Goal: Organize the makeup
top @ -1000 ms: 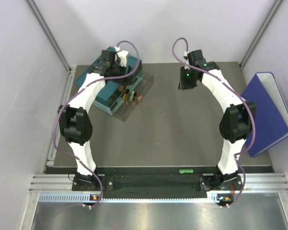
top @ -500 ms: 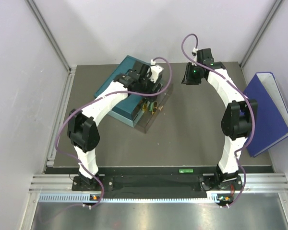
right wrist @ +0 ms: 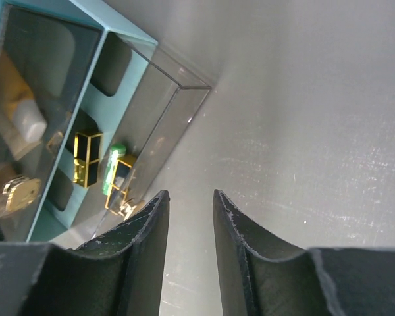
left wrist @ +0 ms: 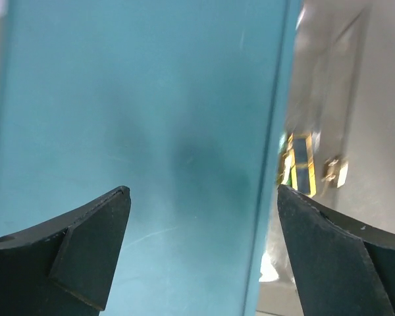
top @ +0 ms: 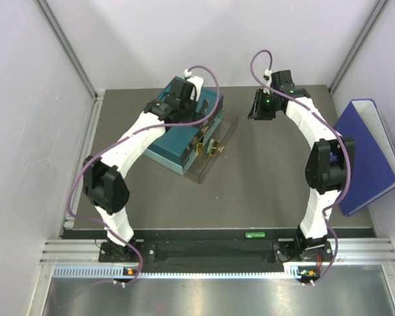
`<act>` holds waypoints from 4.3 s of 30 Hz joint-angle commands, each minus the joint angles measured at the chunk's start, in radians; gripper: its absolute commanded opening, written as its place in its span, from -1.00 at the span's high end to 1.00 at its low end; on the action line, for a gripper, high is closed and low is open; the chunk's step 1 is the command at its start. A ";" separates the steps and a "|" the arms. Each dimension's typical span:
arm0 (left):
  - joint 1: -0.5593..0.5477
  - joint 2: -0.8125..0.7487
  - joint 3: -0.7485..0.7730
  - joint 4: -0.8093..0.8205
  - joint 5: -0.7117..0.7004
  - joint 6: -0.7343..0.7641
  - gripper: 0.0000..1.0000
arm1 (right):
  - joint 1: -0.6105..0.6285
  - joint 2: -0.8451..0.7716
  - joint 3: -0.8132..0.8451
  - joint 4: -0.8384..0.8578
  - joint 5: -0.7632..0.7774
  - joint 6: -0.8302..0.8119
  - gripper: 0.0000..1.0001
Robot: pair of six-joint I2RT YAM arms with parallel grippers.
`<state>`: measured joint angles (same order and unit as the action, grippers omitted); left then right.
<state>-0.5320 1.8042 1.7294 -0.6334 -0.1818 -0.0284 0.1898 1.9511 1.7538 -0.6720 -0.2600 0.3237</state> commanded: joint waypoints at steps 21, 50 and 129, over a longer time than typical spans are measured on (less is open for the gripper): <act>-0.379 -0.080 -0.152 -0.078 0.446 0.188 -0.75 | -0.122 -0.167 -0.086 0.072 -0.160 -0.011 0.16; -0.744 0.205 -0.114 -0.040 0.512 0.243 -0.47 | -0.161 -0.072 -0.298 0.163 -0.301 0.006 0.08; -0.803 0.509 -0.128 -0.025 0.082 0.048 1.00 | -0.251 -0.239 -0.459 0.256 -0.355 0.018 -0.01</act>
<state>-1.3865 2.2078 1.6402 -0.5941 0.0826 -0.0059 -0.0509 1.7668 1.2823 -0.4419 -0.6003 0.3519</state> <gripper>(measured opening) 0.155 0.502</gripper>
